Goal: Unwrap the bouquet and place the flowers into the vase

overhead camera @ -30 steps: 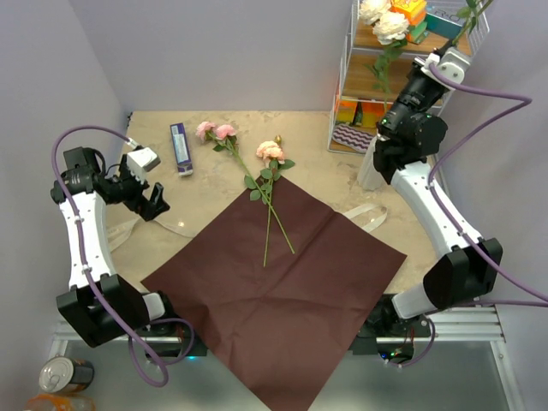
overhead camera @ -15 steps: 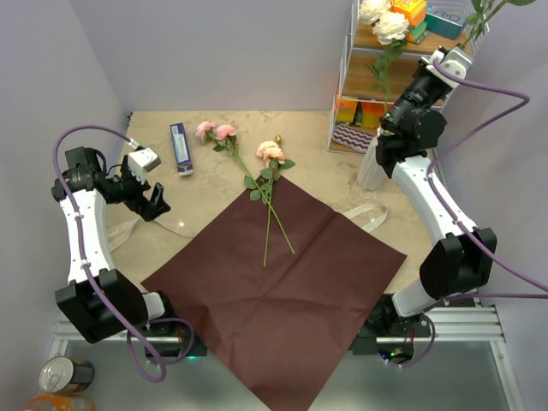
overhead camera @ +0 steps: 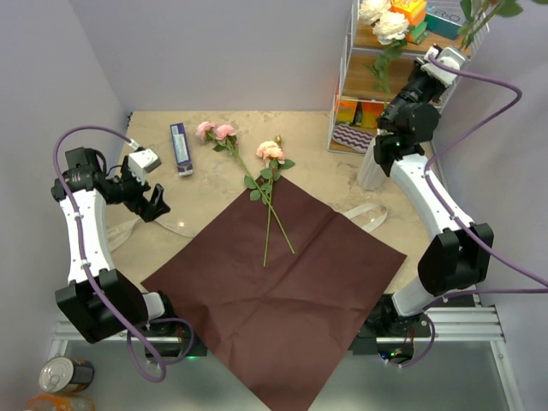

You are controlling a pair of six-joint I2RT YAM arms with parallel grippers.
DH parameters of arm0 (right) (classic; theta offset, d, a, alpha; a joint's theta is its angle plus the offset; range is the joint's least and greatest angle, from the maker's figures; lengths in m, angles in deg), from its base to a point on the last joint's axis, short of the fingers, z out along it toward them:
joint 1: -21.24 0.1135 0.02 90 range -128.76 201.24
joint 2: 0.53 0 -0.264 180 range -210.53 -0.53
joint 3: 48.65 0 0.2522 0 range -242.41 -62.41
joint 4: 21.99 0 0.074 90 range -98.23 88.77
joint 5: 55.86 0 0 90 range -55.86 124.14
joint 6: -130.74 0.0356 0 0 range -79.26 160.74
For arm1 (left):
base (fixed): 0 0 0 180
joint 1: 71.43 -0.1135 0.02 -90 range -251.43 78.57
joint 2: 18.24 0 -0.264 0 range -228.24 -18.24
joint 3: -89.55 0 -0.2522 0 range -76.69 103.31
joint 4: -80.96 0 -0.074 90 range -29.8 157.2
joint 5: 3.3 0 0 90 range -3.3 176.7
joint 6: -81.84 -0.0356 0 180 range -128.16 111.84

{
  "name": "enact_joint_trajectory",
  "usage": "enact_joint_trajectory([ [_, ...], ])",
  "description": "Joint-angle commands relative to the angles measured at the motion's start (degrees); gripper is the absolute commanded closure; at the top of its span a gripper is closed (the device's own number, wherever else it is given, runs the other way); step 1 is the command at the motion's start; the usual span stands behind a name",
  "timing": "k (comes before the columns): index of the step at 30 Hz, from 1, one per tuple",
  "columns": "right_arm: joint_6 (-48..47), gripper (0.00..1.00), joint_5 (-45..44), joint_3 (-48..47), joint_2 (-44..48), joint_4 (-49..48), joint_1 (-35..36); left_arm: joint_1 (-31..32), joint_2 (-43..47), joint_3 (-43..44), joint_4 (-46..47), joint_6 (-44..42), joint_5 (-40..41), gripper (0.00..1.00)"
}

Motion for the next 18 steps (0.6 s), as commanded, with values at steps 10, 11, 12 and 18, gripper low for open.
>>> enact_joint_trajectory([
  [10, 25.2, 0.41, -9.2, -8.8, -0.2, 47.3, -0.3, -0.8, 2.2, 2.9, -1.4, -2.1, -1.0, 0.0],
  [11, 27.8, 0.41, -8.1, -10.1, -0.6, 55.3, -0.2, -0.8, 2.3, 2.9, -1.4, -2.1, -0.9, 0.01],
  [12, 30.4, 0.41, -6.4, -11.1, -0.6, 58.4, -0.2, -0.8, 2.4, 3.0, -1.4, -2.1, -1.0, 0.0],
  [18, 35.9, 0.47, 11.3, -6.7, 5.3, 65.2, 3.9, -0.8, 2.5, 3.7, -1.8, -1.9, -2.1, 0.01],
])
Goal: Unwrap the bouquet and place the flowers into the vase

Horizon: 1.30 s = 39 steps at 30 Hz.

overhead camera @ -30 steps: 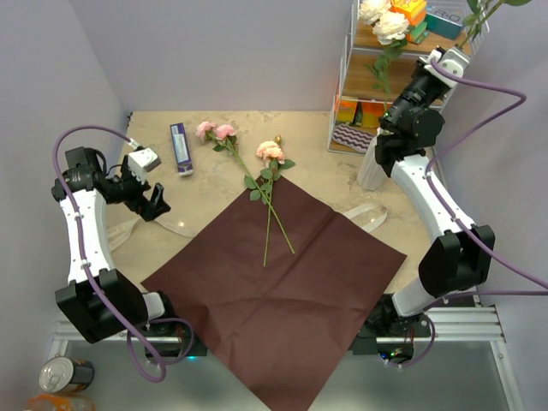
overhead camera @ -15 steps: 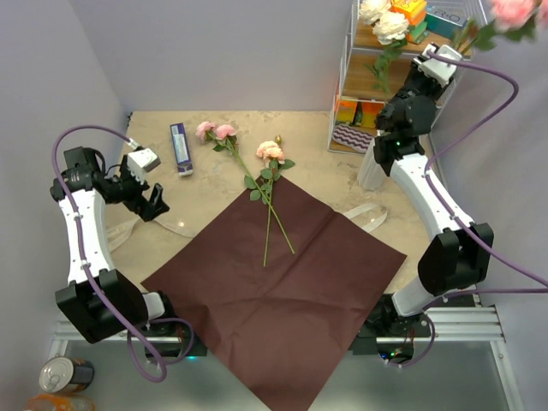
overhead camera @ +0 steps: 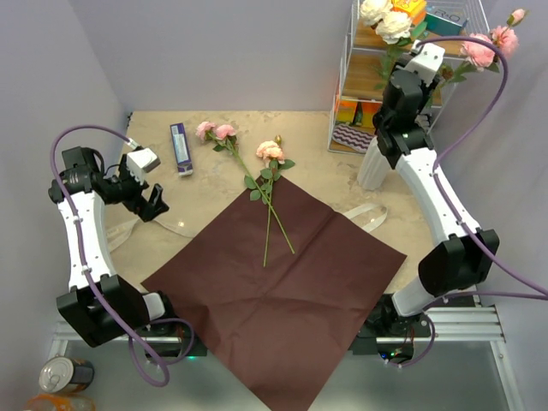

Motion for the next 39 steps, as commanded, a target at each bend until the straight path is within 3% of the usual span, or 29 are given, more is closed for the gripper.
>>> enact_joint_trajectory([
  [1, 4.6, 0.46, 14.5, 5.2, 6.3, 6.8, 4.6, -0.5, 1.1, 2.8, -1.0, -1.3, -2.3, 0.01],
  [3, 2.2, 0.4, 15.8, 7.1, 8.2, 5.9, 8.2, -0.6, 1.2, 3.1, -1.4, -1.3, -2.3, 0.0],
  [11, -1.6, 0.34, 14.1, 8.3, 10.3, 7.9, 21.9, -0.6, 2.4, 3.2, -2.1, -1.5, -2.5, 0.01],
  [15, 2.0, 0.32, 16.5, 3.1, 6.9, 15.0, 25.3, -0.6, 2.4, 3.5, -2.7, -1.2, -2.8, 0.01],
  [19, 6.2, 0.23, 21.9, -0.1, 0.4, 21.3, 27.3, -0.6, 2.4, 3.7, -3.1, -1.4, -4.3, 0.01],
  [22, 8.8, 0.26, 25.8, -0.2, -5.1, 23.5, 28.4, -0.6, 2.1, 3.8, -3.4, -1.4, -4.7, 0.01],
  [26, 7.9, 0.33, 35.3, 3.3, -9.4, 18.5, 29.5, -0.6, 2.0, 3.6, -3.6, -2.1, -4.3, 0.01],
  [31, 2.0, 0.36, 43.4, -6.1, -22.4, 20.2, 29.5, -0.5, 1.8, 3.4, -3.4, -2.0, -4.2, 0.01],
  [34, -1.0, 0.35, 44.8, -18.7, -32.7, 27.9, 29.5, -0.6, 1.4, 3.5, -3.4, -2.0, -4.6, 0.01],
  [39, -4.3, 0.34, 45.7, -36.3, -45.1, 32.9, 29.3, -0.6, 0.8, 2.8, -3.3, -2.5, -4.1, 0.01],
])
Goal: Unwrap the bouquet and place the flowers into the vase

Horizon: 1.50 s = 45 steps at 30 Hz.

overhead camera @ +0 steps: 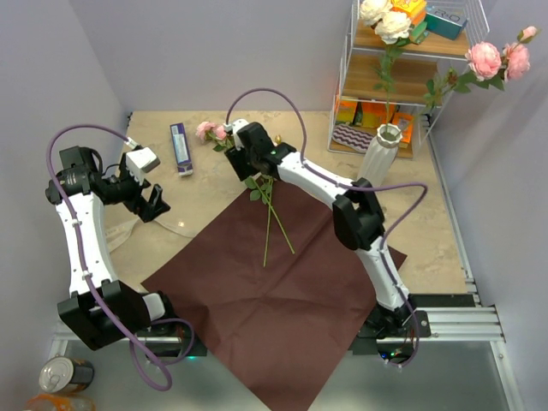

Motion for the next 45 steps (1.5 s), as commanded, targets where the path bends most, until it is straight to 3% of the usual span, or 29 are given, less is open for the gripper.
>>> enact_joint_trajectory([
  [1, -4.5, 0.34, 3.7, -14.7, -6.5, 6.5, -0.2, -0.6, -0.4, 0.9, -0.2, -1.4, -1.3, 0.01],
  [6, -2.7, 0.3, 3.1, -21.8, -13.7, 5.4, -1.2, -0.6, -1.0, 0.8, 0.2, -1.7, -1.1, 0.01],
  [13, -0.5, 0.32, 4.8, -24.2, -19.3, 5.3, -2.0, -1.2, -1.1, -0.2, 0.8, -2.7, 0.7, 0.01],
  [24, 1.2, 0.54, 5.8, -20.9, -19.7, 1.5, -2.0, -1.3, -1.5, -0.5, 1.0, -2.2, -0.2, 0.01],
  [27, 1.8, 0.68, 5.9, -22.1, -20.1, 0.4, -2.0, -1.4, -1.4, -0.9, 1.0, -2.2, 0.1, 0.01],
  [28, 2.0, 0.8, 5.8, -22.3, -20.1, -0.2, -2.0, -1.4, -1.4, -0.9, 0.9, -2.1, 0.1, 0.01],
  [29, 2.3, 0.86, 5.6, -21.9, -19.8, -0.5, -2.0, -1.4, -1.4, -0.8, 0.8, -2.2, 0.1, 0.01],
  [31, 2.7, 1.0, 5.6, -21.0, -18.8, -2.2, -1.9, -1.4, -1.0, -0.6, 0.4, -2.3, 0.1, 0.0],
  [38, 3.2, 1.0, 6.6, -14.5, -10.8, -7.2, -2.0, -1.4, -0.2, -0.6, -0.3, -2.4, -0.1, 0.01],
  [45, 2.8, 1.0, 6.9, -4.9, 5.4, -15.1, -1.9, -1.4, 1.0, -0.1, -1.0, -2.3, -1.0, 0.01],
])
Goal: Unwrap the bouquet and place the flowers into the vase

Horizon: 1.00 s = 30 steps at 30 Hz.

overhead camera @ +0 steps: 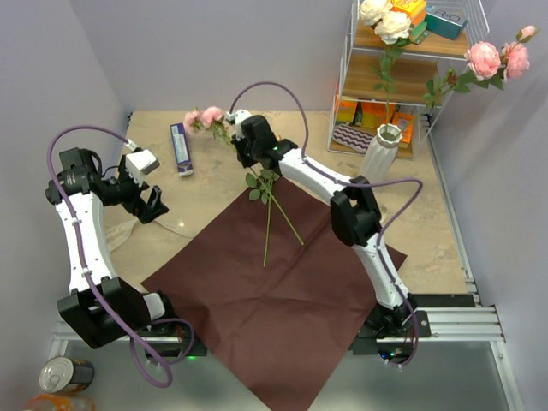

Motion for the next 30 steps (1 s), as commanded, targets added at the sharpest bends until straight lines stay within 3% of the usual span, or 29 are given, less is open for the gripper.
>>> enact_joint_trajectory([
  [1, -0.1, 1.0, 1.3, 4.3, 15.8, -10.9, 0.2, -0.5, 1.8, 1.0, -1.2, -0.8, -2.0, 0.01],
  [7, -2.3, 1.0, -0.8, 12.9, 29.9, -14.4, 0.2, -0.5, 2.1, 2.2, -2.5, -0.8, -2.5, 0.0],
  [9, -3.7, 1.0, -2.4, 18.6, 36.2, -21.3, 0.2, -0.5, 2.4, 2.6, -2.9, -0.9, -2.5, 0.01],
  [14, -18.9, 1.0, -18.6, 31.6, 52.3, -33.1, 0.1, -0.5, 3.2, 2.9, -3.1, -1.1, -2.4, 0.01],
  [17, -31.5, 1.0, -27.4, 39.0, 58.5, -47.7, -0.3, -0.5, 3.3, 3.7, -3.9, -1.1, -3.0, 0.0],
  [19, -37.4, 1.0, -29.9, 40.7, 60.0, -54.1, -1.9, -0.5, 3.3, 4.1, -4.0, -1.0, -3.4, 0.01],
  [24, -39.2, 1.0, -39.0, 44.0, 64.1, -68.9, -8.7, -0.5, 2.8, 4.2, -3.8, -1.1, -3.2, 0.01],
  [30, -46.8, 1.0, -41.1, 47.8, 64.5, -87.2, -11.5, -0.5, 2.1, 4.2, -3.6, -1.1, -3.1, 0.0],
])
